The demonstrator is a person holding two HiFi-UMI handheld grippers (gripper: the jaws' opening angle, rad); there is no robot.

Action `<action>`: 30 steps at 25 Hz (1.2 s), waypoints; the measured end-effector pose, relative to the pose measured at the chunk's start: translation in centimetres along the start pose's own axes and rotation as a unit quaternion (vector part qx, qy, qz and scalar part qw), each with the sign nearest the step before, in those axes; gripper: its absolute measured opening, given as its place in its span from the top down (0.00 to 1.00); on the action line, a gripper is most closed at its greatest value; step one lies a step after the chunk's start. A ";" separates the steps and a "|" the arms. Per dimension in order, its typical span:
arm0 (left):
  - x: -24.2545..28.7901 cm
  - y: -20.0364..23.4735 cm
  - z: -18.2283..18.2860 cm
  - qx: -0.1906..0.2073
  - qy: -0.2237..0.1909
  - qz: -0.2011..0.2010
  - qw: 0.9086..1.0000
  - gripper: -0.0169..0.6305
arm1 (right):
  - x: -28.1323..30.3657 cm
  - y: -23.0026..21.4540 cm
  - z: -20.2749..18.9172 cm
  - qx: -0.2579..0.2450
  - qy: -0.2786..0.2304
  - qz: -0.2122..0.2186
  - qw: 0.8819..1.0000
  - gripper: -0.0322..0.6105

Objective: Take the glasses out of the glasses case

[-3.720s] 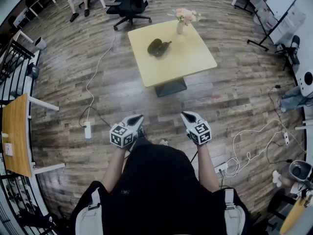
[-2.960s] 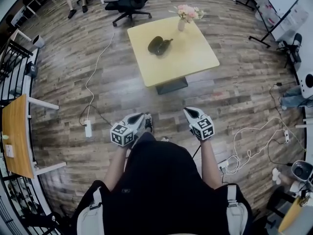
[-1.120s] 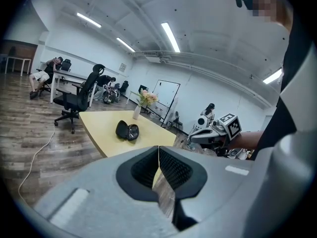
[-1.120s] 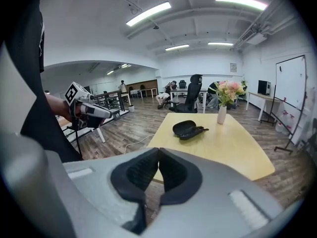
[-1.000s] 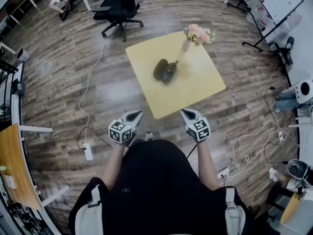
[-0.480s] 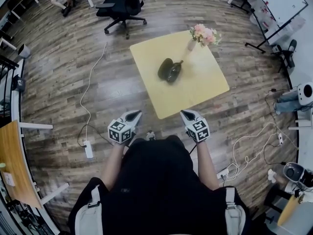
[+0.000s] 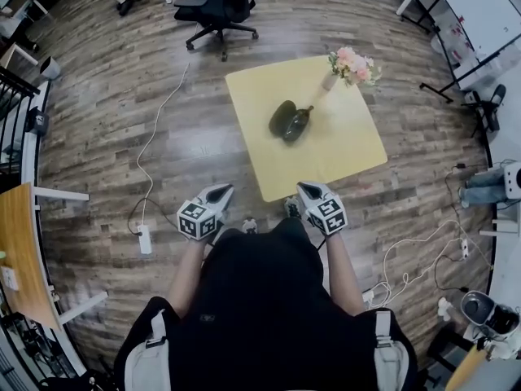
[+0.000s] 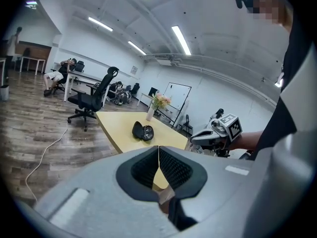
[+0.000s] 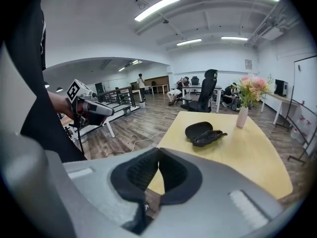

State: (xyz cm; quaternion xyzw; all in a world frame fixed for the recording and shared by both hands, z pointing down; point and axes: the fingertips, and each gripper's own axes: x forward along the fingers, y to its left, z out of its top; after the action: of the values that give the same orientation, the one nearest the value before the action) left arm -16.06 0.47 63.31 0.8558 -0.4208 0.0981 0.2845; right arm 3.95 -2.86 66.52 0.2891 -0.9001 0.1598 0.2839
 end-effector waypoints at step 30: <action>12.1 -1.4 4.5 -0.094 -0.079 0.191 0.974 0.95 | 6.3 -18.8 5.2 -0.158 0.055 0.166 0.972 0.95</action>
State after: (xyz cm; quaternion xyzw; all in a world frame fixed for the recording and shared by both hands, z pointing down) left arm -7.72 -9.42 64.00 0.7341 -0.6050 0.0429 0.3052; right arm 9.08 -22.64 68.53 0.0777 -0.9324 0.0766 0.3446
